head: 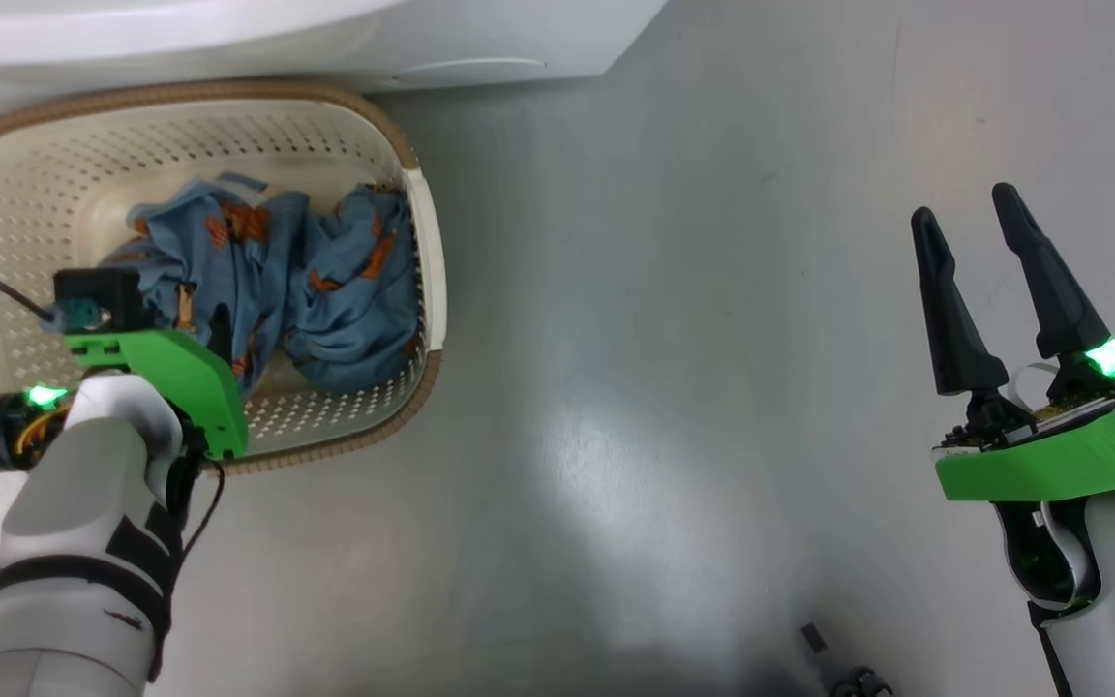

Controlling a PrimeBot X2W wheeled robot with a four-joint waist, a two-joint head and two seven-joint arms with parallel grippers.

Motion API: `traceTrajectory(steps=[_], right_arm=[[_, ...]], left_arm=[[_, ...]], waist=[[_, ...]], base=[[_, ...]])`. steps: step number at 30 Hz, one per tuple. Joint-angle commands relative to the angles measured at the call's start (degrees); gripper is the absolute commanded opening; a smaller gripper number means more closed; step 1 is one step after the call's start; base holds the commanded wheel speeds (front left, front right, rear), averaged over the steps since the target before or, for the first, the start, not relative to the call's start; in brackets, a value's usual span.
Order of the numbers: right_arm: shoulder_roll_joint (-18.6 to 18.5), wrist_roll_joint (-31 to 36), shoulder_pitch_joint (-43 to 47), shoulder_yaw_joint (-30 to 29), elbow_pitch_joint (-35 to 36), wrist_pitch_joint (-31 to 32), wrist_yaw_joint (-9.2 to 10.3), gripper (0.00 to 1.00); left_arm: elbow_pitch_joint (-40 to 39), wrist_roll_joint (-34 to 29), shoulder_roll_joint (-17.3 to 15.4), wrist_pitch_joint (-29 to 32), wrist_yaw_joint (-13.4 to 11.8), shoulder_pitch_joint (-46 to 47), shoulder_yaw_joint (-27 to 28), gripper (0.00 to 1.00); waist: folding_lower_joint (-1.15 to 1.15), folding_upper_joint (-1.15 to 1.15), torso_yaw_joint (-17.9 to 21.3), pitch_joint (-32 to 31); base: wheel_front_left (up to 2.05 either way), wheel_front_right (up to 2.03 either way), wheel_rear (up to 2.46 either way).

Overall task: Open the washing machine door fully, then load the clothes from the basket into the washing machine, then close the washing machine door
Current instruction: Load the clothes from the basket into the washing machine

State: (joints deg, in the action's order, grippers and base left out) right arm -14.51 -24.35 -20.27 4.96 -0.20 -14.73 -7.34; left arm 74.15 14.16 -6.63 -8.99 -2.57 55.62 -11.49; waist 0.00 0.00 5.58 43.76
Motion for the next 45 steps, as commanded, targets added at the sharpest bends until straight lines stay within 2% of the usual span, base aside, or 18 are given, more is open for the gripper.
traceTrajectory(steps=[1, 10, 20, 21, 22, 23, 24, 25, 26, 35, 45], right_arm=[[-0.5, -0.5, 0.8, 1.3, 1.7, -0.3, -0.14, 1.0], [-0.7, -0.8, 0.3, 1.9, 2.8, -0.3, -0.14, 1.0], [-0.6, -0.9, 0.1, 3.1, 3.2, -0.3, -0.14, 1.0], [-0.6, -0.9, 0.0, 3.2, 3.3, -0.3, -0.14, 1.0], [-0.7, -0.9, 0.0, 3.3, 3.3, -0.3, -0.14, 1.0], [-0.7, -0.9, 0.0, 3.4, 3.4, -0.3, -0.14, 1.0], [-0.7, -0.9, 0.0, 3.4, 3.5, -0.3, -0.14, 1.0], [-0.8, -0.9, 0.1, 3.5, 3.5, -0.3, -0.14, 1.0], [-0.8, -0.9, 0.1, 3.6, 3.5, -0.3, -0.14, 1.0], [-0.8, -0.6, 0.0, 3.4, 3.1, -0.3, -0.14, 1.0], [-0.7, -0.7, 0.7, 3.7, 2.0, -0.3, -0.14, 1.0]], left_arm=[[-0.2, 0.3, -2.9, 0.0, -0.7, -0.2, 1.1, 1.0], [-0.2, 1.4, -4.2, 1.6, -1.9, 1.1, 1.3, 1.0], [-0.2, 2.0, -6.0, 3.6, -1.0, 1.1, 0.8, 1.0], [-0.2, 2.1, -6.3, 3.8, -0.9, 1.1, 0.8, 0.96], [-0.2, 2.1, -6.5, 4.1, -0.8, 1.1, 0.7, 0.7], [-0.2, 2.2, -6.6, 4.2, -0.7, 1.1, 0.6, 0.49], [-0.2, 2.2, -6.8, 4.4, -0.6, 1.1, 0.5, 0.37], [-0.2, 2.2, -6.8, 4.6, -0.5, 1.0, 0.4, 0.16], [-0.2, 2.3, -6.8, 4.7, -0.5, 1.0, 0.3, 0.0], [-0.2, 3.7, -6.2, 4.2, 0.1, 0.8, 0.5, 0.0], [-0.2, 6.7, -4.5, -2.8, 1.4, -2.2, 2.2, 0.0]], waist=[[0.0, 0.0, 0.3, 1.0], [0.0, 0.0, 1.1, 3.0], [0.0, 0.0, 2.7, 3.5], [0.0, 0.0, 2.8, 3.6], [0.0, 0.0, 3.0, 3.6], [0.0, 0.0, 3.1, 3.6], [0.0, 0.0, 3.2, 3.6], [0.0, 0.0, 3.3, 3.6], [0.0, 0.0, 3.4, 3.6], [0.0, 0.0, 2.6, 2.5], [0.0, 0.0, 0.3, -3.4]], base=[[0.0, 0.0, 0.0], [0.0, 0.0, 0.0], [0.0, 0.0, 0.0], [0.0, 0.0, 0.0], [0.0, 0.0, 0.0], [0.0, 0.0, 0.0], [0.0, 0.0, 0.0], [0.0, 0.0, 0.0], [0.0, 0.0, 0.0], [0.0, 0.0, 0.0], [0.0, 0.0, 0.0]])
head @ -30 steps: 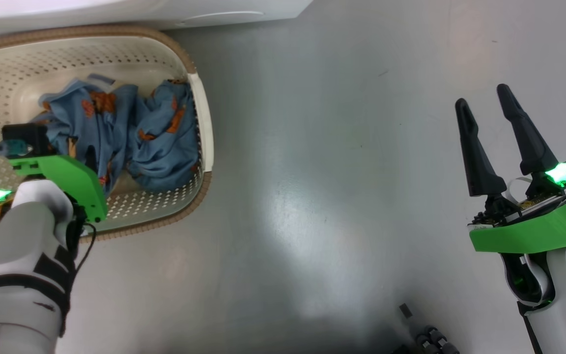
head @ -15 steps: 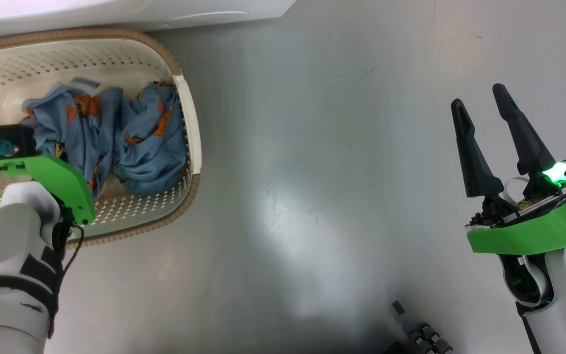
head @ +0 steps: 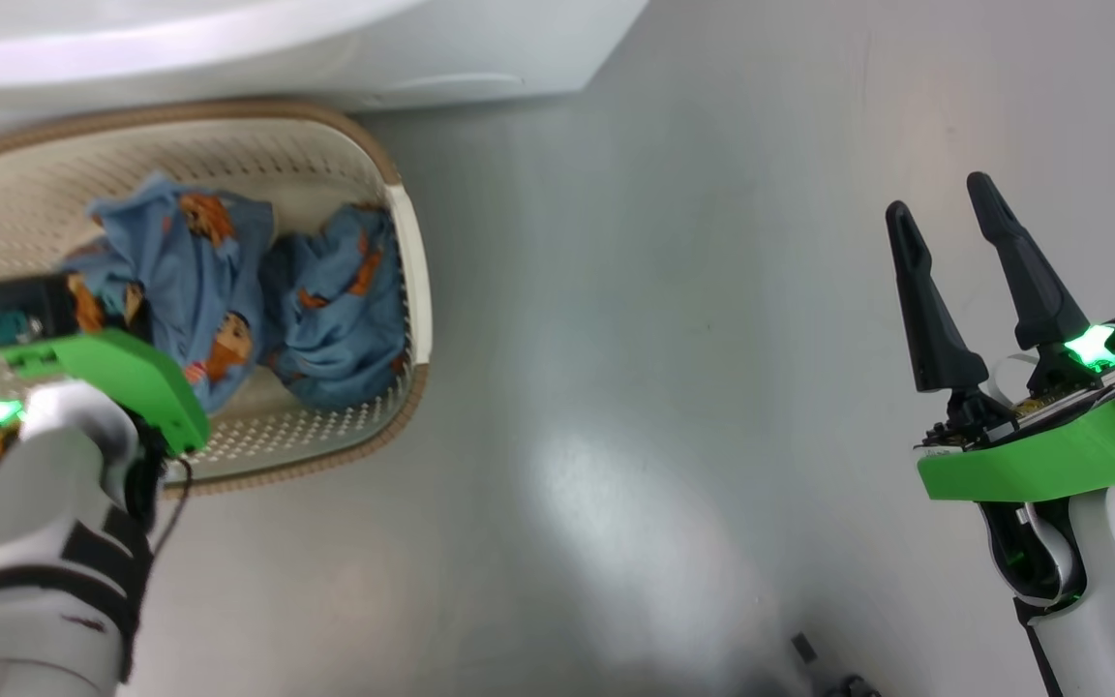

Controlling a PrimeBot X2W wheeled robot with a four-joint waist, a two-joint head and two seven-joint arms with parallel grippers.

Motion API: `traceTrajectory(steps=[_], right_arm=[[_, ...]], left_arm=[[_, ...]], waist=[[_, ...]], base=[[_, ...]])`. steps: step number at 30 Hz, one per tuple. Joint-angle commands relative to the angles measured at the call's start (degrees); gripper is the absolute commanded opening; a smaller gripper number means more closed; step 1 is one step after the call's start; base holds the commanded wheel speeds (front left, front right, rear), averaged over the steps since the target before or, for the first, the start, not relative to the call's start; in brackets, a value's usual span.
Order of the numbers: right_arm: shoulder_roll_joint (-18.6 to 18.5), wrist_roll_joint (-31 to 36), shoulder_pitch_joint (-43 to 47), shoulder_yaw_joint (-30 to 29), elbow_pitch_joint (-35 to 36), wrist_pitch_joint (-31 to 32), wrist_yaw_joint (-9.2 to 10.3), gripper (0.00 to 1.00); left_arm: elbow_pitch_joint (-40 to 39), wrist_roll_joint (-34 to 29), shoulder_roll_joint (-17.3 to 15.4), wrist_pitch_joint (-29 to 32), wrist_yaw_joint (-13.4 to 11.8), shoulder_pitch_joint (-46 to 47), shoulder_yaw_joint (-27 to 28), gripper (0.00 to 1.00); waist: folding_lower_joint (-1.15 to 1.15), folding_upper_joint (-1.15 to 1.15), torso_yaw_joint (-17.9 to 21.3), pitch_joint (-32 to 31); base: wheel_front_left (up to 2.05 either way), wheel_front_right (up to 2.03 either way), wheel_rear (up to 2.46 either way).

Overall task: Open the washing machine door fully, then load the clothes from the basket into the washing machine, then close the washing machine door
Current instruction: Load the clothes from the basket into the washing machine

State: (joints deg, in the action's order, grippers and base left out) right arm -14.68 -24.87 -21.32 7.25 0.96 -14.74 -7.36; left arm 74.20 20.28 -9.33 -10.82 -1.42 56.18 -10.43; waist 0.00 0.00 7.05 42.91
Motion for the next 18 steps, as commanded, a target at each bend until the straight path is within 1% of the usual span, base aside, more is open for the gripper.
traceTrajectory(steps=[1, 8, 13, 14, 18], right_arm=[[-0.5, -0.2, 2.0, 1.4, 0.7, -0.3, -0.13, 1.0], [-0.6, -0.3, 4.2, 1.4, -0.7, -0.3, -0.13, 1.0], [-0.6, -0.3, 6.0, 1.3, -2.0, -0.3, -0.13, 1.0], [-0.6, -0.3, 6.0, 1.3, -2.0, -0.3, -0.13, 1.0], [-0.8, -0.1, 8.1, 1.2, -2.5, -0.3, -0.13, 1.0]], left_arm=[[-0.2, 0.9, -1.5, -1.7, 0.4, -3.3, 1.4, 0.0], [-1.8, 2.5, 0.0, -4.1, 2.4, -7.2, 2.7, 0.0], [-10.0, 1.9, 0.3, -4.2, 2.5, -11.8, 4.2, 0.0], [-10.0, 1.9, 0.3, -4.2, 2.5, -11.8, 4.2, 0.0], [-16.1, 0.0, 0.7, -4.2, 2.5, -16.0, 5.3, 0.0]], waist=[[0.0, 0.0, -1.4, -3.4], [0.0, 0.0, -2.6, -9.9], [0.0, 0.0, -3.3, -14.7], [0.0, 0.0, -3.3, -14.7], [0.0, 0.0, -3.6, -18.4]], base=[[0.0, 0.0, 0.0], [0.0, 0.0, 0.0], [0.0, 0.0, 0.0], [0.0, 0.0, 0.0], [0.0, 0.0, 0.0]])
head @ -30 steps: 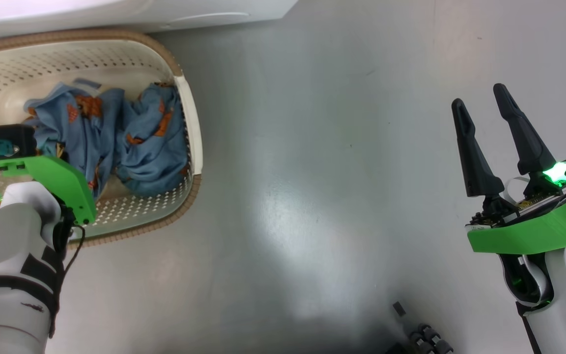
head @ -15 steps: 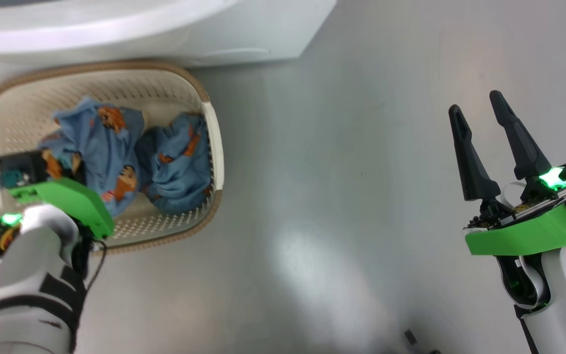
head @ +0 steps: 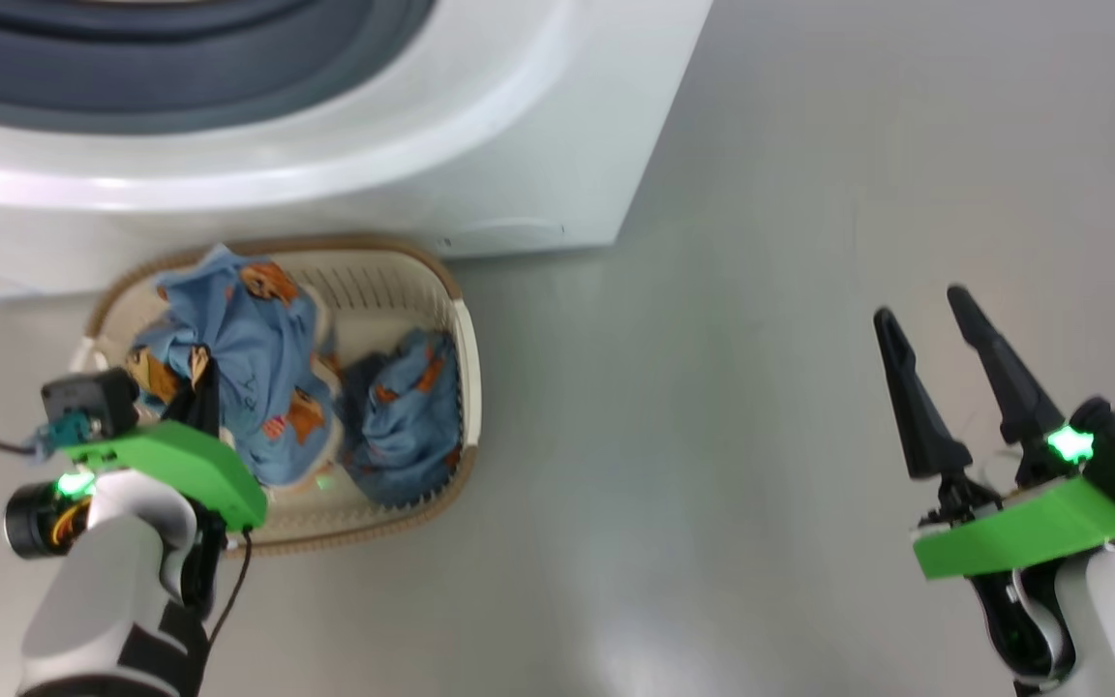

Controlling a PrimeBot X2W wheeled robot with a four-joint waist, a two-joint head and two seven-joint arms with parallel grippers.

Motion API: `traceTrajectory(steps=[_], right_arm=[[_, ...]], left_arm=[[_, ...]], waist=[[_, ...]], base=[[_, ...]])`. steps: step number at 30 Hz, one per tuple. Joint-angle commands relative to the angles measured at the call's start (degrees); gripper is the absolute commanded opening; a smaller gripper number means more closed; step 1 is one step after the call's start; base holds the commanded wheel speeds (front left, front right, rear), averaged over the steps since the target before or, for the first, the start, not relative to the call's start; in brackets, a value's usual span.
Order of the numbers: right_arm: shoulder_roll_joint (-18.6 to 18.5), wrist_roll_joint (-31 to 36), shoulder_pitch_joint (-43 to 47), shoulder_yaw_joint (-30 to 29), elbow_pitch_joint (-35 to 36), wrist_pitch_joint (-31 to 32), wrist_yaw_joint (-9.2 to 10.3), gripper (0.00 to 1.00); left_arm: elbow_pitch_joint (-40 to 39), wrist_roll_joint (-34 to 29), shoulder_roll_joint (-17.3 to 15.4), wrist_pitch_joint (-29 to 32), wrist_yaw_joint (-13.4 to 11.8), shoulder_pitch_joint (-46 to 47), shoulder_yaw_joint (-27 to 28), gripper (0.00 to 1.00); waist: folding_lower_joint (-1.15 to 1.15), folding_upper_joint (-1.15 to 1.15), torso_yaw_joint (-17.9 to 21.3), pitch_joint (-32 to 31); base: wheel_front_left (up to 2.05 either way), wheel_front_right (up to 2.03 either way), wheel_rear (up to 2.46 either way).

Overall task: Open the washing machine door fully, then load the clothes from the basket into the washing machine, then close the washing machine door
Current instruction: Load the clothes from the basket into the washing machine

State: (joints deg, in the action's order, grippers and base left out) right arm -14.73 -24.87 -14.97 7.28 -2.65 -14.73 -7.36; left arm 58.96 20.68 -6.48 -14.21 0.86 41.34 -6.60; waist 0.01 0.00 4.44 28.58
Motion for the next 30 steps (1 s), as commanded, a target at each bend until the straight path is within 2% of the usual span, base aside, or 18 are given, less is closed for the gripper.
traceTrajectory(steps=[1, 5, 15, 30], right_arm=[[-0.7, -0.1, 2.3, 1.1, 1.0, -0.3, -0.13, 1.0], [-0.6, 0.1, 5.1, 0.4, 0.4, -0.3, -0.13, 1.0], [-1.0, 0.3, 10.0, -1.1, -0.3, -0.3, -0.13, 1.0], [-0.6, 0.8, 16.3, -4.4, 0.0, -0.3, -0.13, 1.0]], left_arm=[[-2.4, -0.9, -2.1, -0.8, 0.2, -2.2, 2.0, 0.0], [-8.6, -3.1, -1.5, -0.8, 0.7, -7.0, 4.2, 0.0], [-22.2, -7.2, -0.1, -0.8, 2.5, -16.2, 9.1, 0.0], [-44.6, -10.8, 3.1, -0.8, 2.7, -34.4, 14.4, 0.0]], waist=[[-0.01, 0.0, -1.1, -5.0], [-0.01, 0.0, -1.6, -9.2], [-0.01, 0.0, -2.7, -15.1], [-0.01, 0.0, -2.0, -19.4]], base=[[0.0, 0.0, 0.0], [0.0, 0.0, 0.0], [0.0, 0.0, 0.0], [0.0, 0.0, 0.0]])
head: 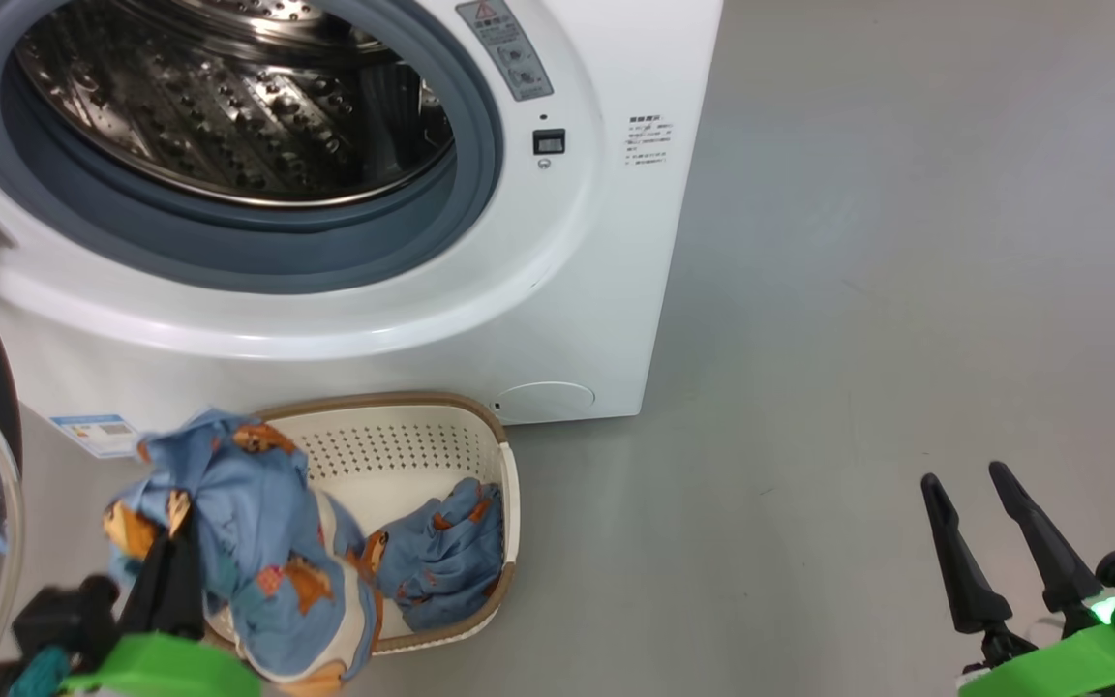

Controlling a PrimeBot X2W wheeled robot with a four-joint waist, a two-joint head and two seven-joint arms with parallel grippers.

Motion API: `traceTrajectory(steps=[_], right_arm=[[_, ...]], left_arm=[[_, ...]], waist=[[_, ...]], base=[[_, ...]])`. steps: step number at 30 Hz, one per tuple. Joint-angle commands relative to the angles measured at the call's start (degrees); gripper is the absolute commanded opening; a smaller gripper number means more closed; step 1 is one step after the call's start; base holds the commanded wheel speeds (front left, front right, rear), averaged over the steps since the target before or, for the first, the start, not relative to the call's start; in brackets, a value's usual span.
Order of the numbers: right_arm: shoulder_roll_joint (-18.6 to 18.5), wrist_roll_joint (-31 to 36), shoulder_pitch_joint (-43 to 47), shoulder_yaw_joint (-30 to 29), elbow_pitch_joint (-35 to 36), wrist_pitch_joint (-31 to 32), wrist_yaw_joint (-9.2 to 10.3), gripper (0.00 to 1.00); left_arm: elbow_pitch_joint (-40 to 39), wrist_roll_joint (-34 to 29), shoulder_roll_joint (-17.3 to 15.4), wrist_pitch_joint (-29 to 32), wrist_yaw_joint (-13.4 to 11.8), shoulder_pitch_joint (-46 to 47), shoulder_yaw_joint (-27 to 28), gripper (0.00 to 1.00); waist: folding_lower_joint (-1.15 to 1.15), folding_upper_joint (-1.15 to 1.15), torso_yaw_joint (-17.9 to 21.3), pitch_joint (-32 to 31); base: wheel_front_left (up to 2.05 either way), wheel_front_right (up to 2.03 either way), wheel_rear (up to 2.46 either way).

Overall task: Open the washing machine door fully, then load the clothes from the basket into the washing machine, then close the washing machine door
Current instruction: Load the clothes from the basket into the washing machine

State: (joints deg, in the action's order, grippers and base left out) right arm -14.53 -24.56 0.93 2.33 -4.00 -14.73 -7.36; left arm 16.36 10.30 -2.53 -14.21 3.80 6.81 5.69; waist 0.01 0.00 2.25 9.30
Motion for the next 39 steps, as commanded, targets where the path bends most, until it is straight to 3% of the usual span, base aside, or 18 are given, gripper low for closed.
traceTrajectory(steps=[1, 9, 17, 29, 39], right_arm=[[-0.8, 0.5, 0.6, 0.3, 1.5, -0.3, -0.13, 1.0], [-0.5, 0.6, 1.2, -0.2, 1.7, -0.3, -0.13, 1.0], [0.0, 0.6, 0.8, -0.1, 1.9, -0.3, -0.13, 1.0], [0.4, 0.3, -2.8, 0.7, 2.5, -0.3, -0.13, 1.0], [1.2, -0.2, -6.5, 1.7, 2.7, -0.3, -0.13, 1.0]], left_arm=[[-3.4, -0.3, -0.8, -0.8, -0.4, -1.0, 2.3, 0.0], [-9.4, 2.2, -0.4, -0.8, -2.4, -5.2, 1.2, 0.0], [-10.0, 3.4, -0.4, -0.8, -2.6, -1.6, 0.4, 0.0], [-8.8, 0.3, -3.4, -0.8, 0.2, 21.2, 1.9, 0.0], [6.7, -2.1, -6.1, -0.8, 1.2, 39.2, 1.5, 0.0]], waist=[[-0.01, 0.0, 0.3, -0.2], [-0.01, 0.0, 0.8, 0.3], [-0.01, 0.0, 0.9, 1.7], [-0.01, 0.0, 1.8, 7.5], [-0.01, 0.0, 4.7, 13.0]], base=[[0.0, 0.0, 0.0], [0.0, 0.0, 0.0], [0.0, 0.0, 0.0], [0.0, 0.0, 0.0], [0.0, 0.0, 0.0]])
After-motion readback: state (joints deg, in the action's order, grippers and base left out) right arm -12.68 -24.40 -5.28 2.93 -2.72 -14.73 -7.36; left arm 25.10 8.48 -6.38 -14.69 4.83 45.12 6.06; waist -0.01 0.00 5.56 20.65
